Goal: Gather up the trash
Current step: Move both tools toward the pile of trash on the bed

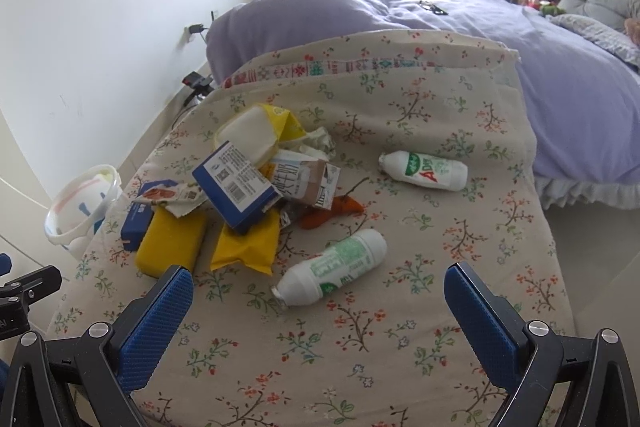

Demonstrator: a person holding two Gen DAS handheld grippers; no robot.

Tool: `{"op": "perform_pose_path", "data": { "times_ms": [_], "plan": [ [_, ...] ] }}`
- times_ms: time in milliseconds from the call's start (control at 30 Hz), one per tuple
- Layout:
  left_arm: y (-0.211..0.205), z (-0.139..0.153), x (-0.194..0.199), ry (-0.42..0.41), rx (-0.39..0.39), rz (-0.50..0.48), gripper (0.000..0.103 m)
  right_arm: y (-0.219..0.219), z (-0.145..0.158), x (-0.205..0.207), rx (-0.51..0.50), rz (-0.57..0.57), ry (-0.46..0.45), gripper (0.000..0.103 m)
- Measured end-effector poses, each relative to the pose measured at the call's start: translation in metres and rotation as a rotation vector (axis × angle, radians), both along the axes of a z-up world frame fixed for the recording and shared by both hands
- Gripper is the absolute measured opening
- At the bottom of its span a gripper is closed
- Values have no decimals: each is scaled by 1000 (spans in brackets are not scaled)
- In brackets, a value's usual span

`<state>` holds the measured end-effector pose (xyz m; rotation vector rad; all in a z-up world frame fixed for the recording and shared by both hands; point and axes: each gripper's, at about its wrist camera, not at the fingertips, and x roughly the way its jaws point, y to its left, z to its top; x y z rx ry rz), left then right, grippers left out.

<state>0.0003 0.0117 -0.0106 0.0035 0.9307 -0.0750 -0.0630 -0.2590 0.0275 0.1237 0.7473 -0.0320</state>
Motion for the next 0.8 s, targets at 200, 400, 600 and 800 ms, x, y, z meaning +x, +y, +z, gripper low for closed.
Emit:
{"op": "perform_pose_path", "data": {
  "times_ms": [200,400,600,800],
  "plan": [
    [-1,-2,1,4,3,5,93,2,-1,2,-3,5,6,103],
    [-3,-2,12,18,11,15,93,-1,-5,4,6,-9,20,103],
    [-11,14,38,31,35,-4,93,-7,-7,27,31,-28,108,103],
    [-8,15,109,252,-173,-28,93,-31,1,75,104,-7,208,103]
  ]
}}
